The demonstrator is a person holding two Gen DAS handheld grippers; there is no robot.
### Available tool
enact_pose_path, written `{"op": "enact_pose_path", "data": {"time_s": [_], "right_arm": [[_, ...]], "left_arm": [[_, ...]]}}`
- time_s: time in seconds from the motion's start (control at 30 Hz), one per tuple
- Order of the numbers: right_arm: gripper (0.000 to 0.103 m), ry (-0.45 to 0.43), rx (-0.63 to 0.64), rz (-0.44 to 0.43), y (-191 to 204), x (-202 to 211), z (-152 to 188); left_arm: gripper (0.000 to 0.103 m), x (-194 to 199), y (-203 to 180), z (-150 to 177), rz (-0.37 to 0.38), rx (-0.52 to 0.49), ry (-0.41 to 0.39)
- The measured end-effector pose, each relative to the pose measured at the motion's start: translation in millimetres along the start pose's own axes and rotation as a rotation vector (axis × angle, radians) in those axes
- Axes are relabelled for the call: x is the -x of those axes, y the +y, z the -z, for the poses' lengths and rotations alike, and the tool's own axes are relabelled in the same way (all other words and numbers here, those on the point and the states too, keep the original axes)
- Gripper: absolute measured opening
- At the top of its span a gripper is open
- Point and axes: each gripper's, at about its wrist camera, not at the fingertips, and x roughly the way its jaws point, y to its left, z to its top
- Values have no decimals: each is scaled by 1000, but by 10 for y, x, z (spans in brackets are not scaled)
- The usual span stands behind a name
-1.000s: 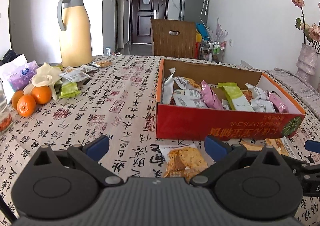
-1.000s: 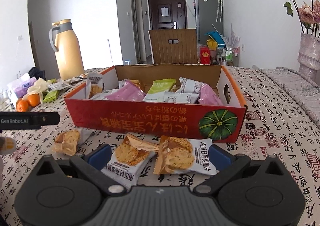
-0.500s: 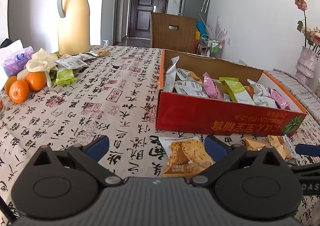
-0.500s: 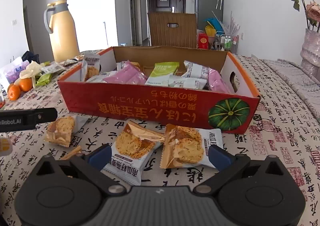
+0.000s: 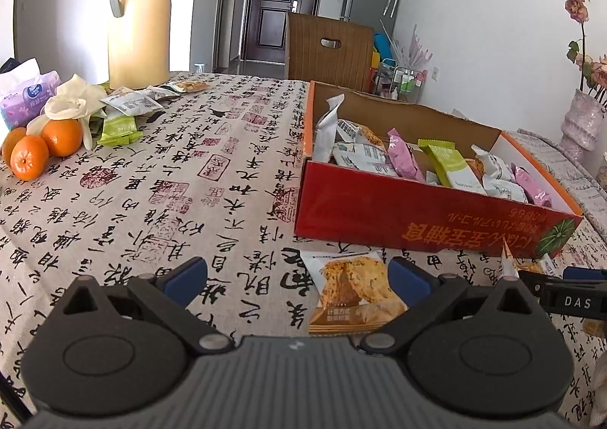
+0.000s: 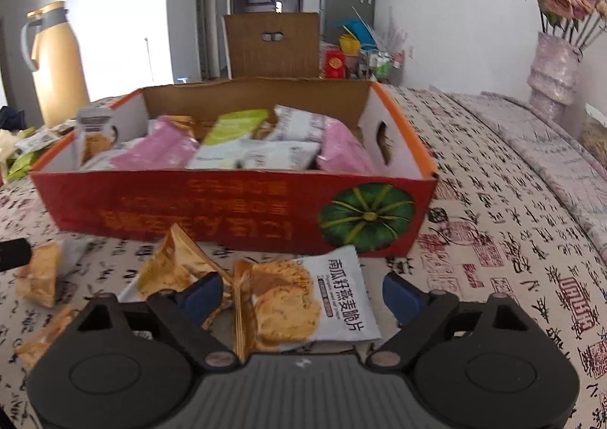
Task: Organize snacks
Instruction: 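Grasp a white-labelled cracker packet with the right tool, then grasp a cracker packet with the left tool while the right tool holds its packet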
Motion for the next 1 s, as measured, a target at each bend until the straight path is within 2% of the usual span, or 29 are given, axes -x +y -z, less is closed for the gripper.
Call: {"op": "enact_pose_path", "data": {"time_s": [0.33,0.53,0.63,0.7,0.77,0.8,1.0], "right_arm": [[83,15,-34,-39,-186,-24,22],[83,29,38,-50,-188,-80,27],[76,26,34,-70,-221,-82,15],[66,20,43,-87,-220,-54,28],[64,14,40,-108,-230,-24,42],[56,9,34,-112,-245,-7,43],[54,-61,1,-140,-342,152,51]], "left_arm": [[103,-35,-14,13,-23,-1,11],[103,-33,-37,2,-50,-9,21],[103,-19,-61,-13,-58,-14,29],[103,-17,-83,-24,-60,-21,38],[103,-26,-120,-31,-64,-30,50],[103,-36,-141,-35,-67,-32,59],[103,-129,-284,-54,-90,-30,111]]}}
